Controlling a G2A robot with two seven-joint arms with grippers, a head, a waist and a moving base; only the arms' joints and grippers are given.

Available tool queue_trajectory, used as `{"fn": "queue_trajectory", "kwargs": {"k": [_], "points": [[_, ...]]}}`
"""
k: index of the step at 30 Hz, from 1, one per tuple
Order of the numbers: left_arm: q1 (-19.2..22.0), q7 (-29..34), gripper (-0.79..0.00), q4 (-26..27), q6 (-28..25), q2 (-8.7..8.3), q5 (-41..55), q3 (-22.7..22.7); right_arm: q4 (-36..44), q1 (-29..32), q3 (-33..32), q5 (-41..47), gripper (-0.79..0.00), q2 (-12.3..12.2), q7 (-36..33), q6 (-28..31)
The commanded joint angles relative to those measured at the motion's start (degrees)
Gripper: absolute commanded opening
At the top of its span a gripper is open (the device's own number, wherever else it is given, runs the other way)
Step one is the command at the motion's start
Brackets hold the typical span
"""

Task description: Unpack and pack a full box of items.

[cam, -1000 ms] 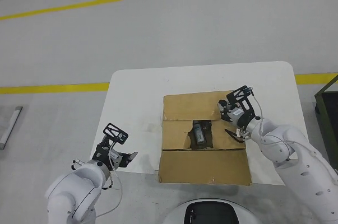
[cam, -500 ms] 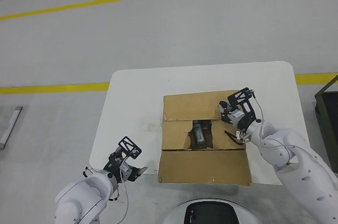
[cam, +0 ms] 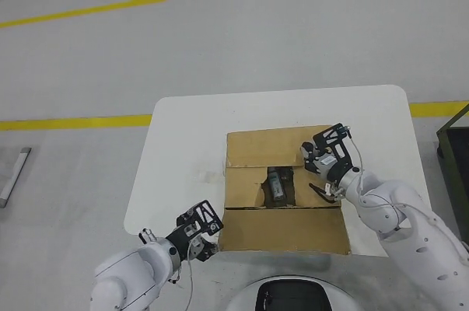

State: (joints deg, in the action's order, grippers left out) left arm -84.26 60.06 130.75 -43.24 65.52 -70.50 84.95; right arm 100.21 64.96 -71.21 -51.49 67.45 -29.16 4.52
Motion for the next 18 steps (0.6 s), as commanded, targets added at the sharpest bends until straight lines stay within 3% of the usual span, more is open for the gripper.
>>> {"fn": "queue_trajectory", "kwargs": {"k": [1, 7, 18], "points": [[1.2, -1.0, 0.0, 0.5, 1.7, -0.02, -0.6, -0.2, 0.2, 0.1, -0.3, 0.0, -0.785, 0.0, -0.1, -0.3], [5.7, -2.7, 0.0, -0.4, 10.3, 0.2, -0.9, -1.5, 2.8, 1.1, -2.2, 0.8, -0.785, 0.0, 1.1, -2.0], [15.4, -3.6, 0.0, -6.2, 18.3, 0.59, -6.5, -6.6, 9.7, 1.7, -9.2, 3.3, -0.785, -0.1, 5.4, -7.6]]}}
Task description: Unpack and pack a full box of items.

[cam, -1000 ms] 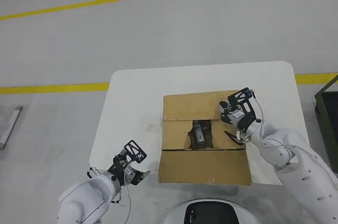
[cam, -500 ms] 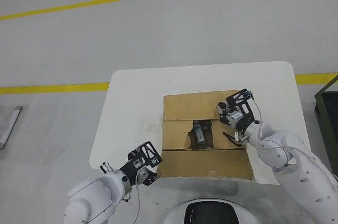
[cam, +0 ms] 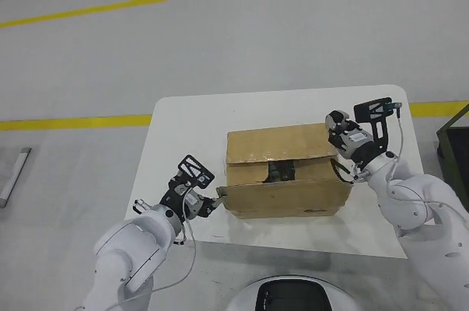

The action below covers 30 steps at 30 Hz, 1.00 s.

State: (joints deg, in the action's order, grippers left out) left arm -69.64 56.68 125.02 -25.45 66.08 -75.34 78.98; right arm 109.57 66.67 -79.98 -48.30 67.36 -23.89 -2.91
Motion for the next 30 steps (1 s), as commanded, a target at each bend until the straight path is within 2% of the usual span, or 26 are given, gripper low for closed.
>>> {"fn": "queue_trajectory", "kwargs": {"k": [1, 3, 7, 10, 13, 21, 30], "points": [[1.7, -0.6, 0.0, -1.6, 1.8, 0.12, -4.0, -1.8, 1.0, 0.1, -1.1, -1.0, -0.785, -0.1, 0.5, -0.2], [2.6, -0.2, 0.0, -3.3, 5.6, 0.45, -4.6, -3.4, 1.8, 0.3, -1.6, -3.8, -0.785, -0.2, 0.3, -0.5], [4.7, 1.0, 0.0, -5.9, 8.1, 0.85, -6.5, -6.3, 2.5, 0.9, -1.6, -4.3, -0.785, -0.2, 0.2, -0.8], [5.7, 1.0, 0.0, -7.8, 9.6, 1.09, -8.2, -7.9, 1.8, 1.3, 0.4, -6.4, -0.785, -0.1, -0.1, -0.5], [6.2, 0.7, 0.0, -9.3, 11.3, 1.33, -9.4, -9.1, 1.2, 1.4, 4.2, -12.8, -0.785, 0.1, 0.2, -1.5], [6.8, 0.6, 0.0, -11.3, 11.2, 1.63, -11.4, -10.7, -4.6, 0.0, 13.1, -16.4, -0.785, 1.6, 2.8, -4.9], [6.6, 1.5, 0.0, -12.8, 11.2, 1.79, -11.9, -10.7, -8.5, -1.8, 15.8, -17.5, -0.785, 2.6, 2.0, -5.7]]}}
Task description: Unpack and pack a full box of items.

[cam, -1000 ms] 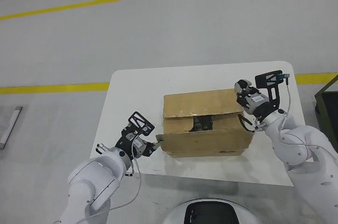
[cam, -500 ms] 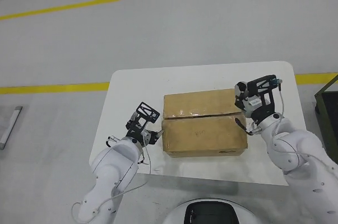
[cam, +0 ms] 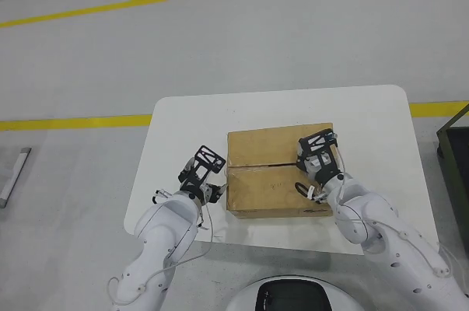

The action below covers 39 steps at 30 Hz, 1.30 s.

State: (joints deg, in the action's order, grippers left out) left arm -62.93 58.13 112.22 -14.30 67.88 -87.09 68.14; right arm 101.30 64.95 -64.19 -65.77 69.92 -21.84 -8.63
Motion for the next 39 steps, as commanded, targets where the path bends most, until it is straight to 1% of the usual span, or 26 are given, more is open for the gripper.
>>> {"fn": "queue_trajectory", "kwargs": {"k": [1, 8, 13, 25, 31, 37, 39], "points": [[-0.2, 0.2, 0.0, 0.0, 0.2, 0.0, -0.2, 0.3, -0.4, -0.2, 0.1, -0.2, -0.785, 0.1, -0.3, 0.1], [-1.2, 0.2, 0.0, 2.2, 0.2, -0.14, -0.4, 2.5, -1.2, -0.5, 0.0, -0.5, -0.785, 0.5, -1.0, 0.3], [-2.3, -1.0, 0.0, 5.6, 2.1, -0.25, -0.2, 5.4, -1.3, -0.5, -0.3, -0.5, -0.785, 0.7, -1.3, 0.4], [-2.3, -1.0, 0.0, 5.6, 2.1, -0.25, -0.2, 5.4, -1.9, -0.3, -0.9, -0.3, -0.785, 1.3, -1.2, 0.8], [-4.0, -5.3, 0.0, 2.2, 2.8, -0.27, -3.7, 4.8, -2.0, -0.3, -1.0, -0.5, -0.785, 1.5, -1.3, 1.1], [-3.8, -7.9, 0.0, -3.4, 3.8, 0.11, -9.2, 1.4, -1.6, 0.1, -1.4, -0.9, -0.785, 1.7, -1.5, 1.0], [-3.5, -9.0, 0.0, -5.0, 4.2, 0.37, -8.8, 0.3, -1.5, 0.2, -1.6, -1.1, -0.785, 1.8, -1.6, 1.0]]}}
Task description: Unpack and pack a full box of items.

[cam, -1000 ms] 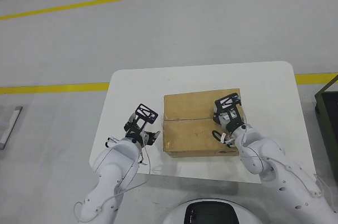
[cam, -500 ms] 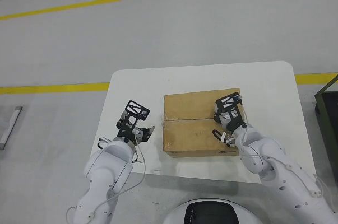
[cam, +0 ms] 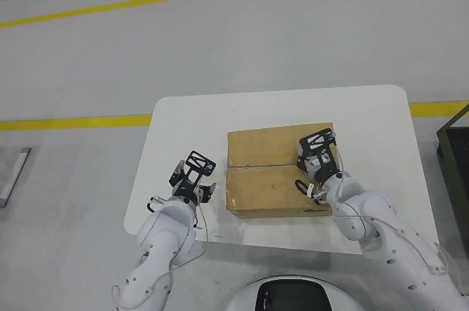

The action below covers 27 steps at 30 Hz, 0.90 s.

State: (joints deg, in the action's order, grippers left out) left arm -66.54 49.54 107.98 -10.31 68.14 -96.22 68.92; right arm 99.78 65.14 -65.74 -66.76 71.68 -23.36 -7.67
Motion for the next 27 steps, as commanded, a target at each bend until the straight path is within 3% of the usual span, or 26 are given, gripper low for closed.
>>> {"fn": "queue_trajectory", "kwargs": {"k": [1, 12, 27], "points": [[0.5, -0.7, 0.0, -1.6, 0.1, 0.22, 0.1, -1.0, 0.1, 0.1, -0.1, -0.2, -0.785, 0.0, -0.1, 0.2], [3.8, -4.0, 0.0, -5.6, 2.6, 1.82, 4.0, -4.8, 0.2, 0.2, 0.1, -1.1, -0.785, 0.5, -0.8, 0.9], [4.7, -9.2, 0.0, -5.8, 9.4, 2.99, 9.9, -2.2, -0.1, 0.4, -0.2, -0.7, -0.785, 1.0, -1.4, 1.7]]}}
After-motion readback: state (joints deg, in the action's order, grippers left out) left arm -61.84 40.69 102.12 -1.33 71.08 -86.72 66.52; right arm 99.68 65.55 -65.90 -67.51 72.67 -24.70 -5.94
